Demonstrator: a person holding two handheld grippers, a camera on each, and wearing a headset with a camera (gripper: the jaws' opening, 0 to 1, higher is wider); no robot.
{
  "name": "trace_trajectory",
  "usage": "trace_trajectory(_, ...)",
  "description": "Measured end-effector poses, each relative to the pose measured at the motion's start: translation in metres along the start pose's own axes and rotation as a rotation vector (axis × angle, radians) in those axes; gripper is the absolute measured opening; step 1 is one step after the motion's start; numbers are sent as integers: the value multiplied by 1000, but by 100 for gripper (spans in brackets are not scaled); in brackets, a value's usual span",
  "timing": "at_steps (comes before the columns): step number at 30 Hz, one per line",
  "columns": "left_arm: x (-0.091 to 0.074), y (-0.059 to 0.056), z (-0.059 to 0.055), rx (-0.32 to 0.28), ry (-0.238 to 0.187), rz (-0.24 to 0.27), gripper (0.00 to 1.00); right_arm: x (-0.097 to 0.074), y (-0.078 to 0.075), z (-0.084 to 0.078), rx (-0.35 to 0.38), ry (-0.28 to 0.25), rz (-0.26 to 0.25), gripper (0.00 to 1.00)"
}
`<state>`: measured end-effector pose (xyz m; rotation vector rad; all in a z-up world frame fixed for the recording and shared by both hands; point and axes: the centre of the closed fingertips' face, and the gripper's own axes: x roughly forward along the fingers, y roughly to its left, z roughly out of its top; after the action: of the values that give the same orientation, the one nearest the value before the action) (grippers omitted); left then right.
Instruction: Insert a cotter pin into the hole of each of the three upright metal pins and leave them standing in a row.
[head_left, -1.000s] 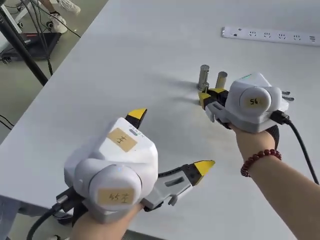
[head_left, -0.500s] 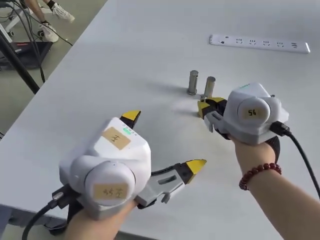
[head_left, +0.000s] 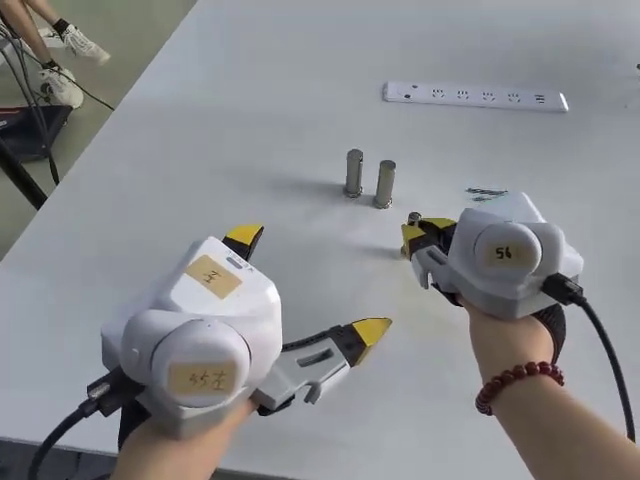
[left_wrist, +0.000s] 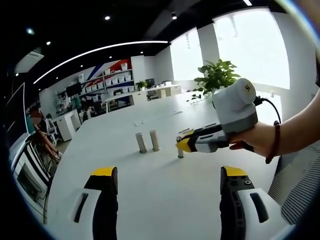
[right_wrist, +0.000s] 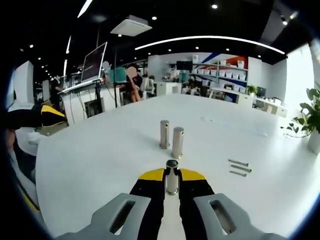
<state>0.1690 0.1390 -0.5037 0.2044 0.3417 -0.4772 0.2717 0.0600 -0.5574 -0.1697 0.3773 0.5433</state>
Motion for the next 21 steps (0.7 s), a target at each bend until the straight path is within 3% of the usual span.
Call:
trace_trajectory(5,0,-2,0,10,-3,-10,84,-9,-9,-4,37,12,-80,4)
trace_trajectory(12,-1,1,1,-3,-5,-2,84,-14,-13,-15,65,45,-145,4)
trace_trajectory(21,-1,1,1,-1,-6,-5,83,-17,-17,-16,84,28,-206,4)
